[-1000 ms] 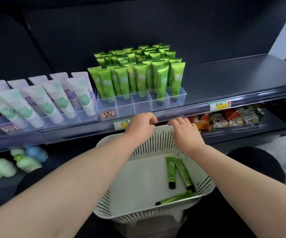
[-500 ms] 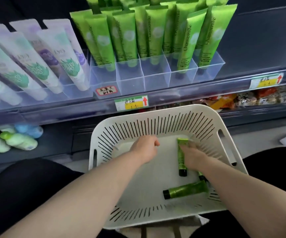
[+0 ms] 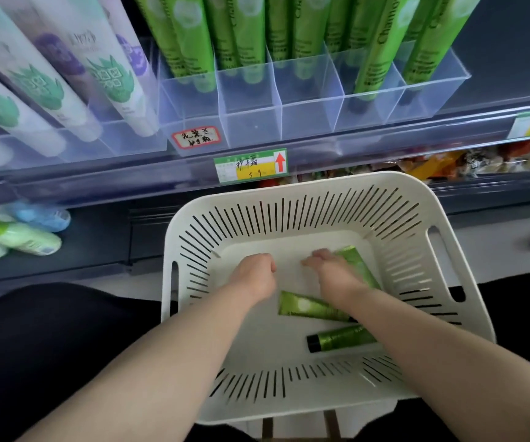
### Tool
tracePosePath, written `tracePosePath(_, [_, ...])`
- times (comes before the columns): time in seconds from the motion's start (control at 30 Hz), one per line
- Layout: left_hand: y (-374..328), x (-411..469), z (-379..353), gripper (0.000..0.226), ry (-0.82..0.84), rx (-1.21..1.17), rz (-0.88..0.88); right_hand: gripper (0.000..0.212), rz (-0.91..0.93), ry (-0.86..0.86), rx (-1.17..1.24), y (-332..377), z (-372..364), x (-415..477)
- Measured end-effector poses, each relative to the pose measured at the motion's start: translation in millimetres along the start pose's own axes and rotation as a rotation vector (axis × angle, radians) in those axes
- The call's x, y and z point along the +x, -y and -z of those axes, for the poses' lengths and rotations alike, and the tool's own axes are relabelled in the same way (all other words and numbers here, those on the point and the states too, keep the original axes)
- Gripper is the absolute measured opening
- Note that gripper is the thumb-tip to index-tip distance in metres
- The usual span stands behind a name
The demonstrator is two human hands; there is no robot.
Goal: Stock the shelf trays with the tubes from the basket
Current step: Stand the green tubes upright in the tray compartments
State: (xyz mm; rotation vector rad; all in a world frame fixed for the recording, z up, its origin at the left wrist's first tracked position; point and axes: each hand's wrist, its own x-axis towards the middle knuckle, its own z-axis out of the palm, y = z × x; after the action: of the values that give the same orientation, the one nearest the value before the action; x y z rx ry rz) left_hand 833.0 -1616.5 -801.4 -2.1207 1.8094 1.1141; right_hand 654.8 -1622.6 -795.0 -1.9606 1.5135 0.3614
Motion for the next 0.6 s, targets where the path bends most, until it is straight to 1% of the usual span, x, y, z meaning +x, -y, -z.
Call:
tracePosePath(0.03, [0,0,-1,0.030,0.001,-0.001,0.002,0.074,-0.043,-0.069,-0.051,-5,6,1])
tracePosePath(0.07, [0,0,-1,0.030,0.004,-0.007,0.001,0.075,-0.092,-0.099,-0.113,-12,11,1])
tracePosePath(0.1, [-2,0,-2,0.030,0.005,-0.014,-0.005,0.076,-0.149,-0.091,-0.156,-20,14,1])
tracePosePath(0.13, [-4,0,-2,0.029,0.009,-0.020,-0.015,0.077,-0.213,-0.054,-0.155,-28,14,2])
tracePosePath(0.2, [-10,0,-4,0.029,0.021,-0.028,-0.043,0.081,-0.318,0.011,-0.072,-38,10,2])
tracePosePath(0.27, [-16,1,-9,0.030,0.051,-0.024,-0.071,0.086,-0.379,0.033,-0.024,-40,3,5])
tracePosePath(0.33, [-22,1,-16,0.033,0.093,0.023,-0.102,0.088,-0.397,0.040,-0.013,-39,-1,6])
tracePosePath(0.37, [-25,0,-20,0.034,0.113,0.056,-0.116,0.082,-0.367,0.045,-0.043,-39,-3,5])
tracePosePath(0.47, [-30,-1,-30,0.034,0.117,0.225,-0.183,0.047,-0.218,0.011,-0.176,-38,2,2])
tracePosePath(0.5, [-31,-2,-32,0.033,0.105,0.306,-0.219,0.039,-0.194,-0.010,-0.197,-37,7,1])
tracePosePath(0.6, [-36,-3,-34,0.039,0.093,0.492,-0.311,0.034,-0.193,-0.048,-0.188,-30,26,0])
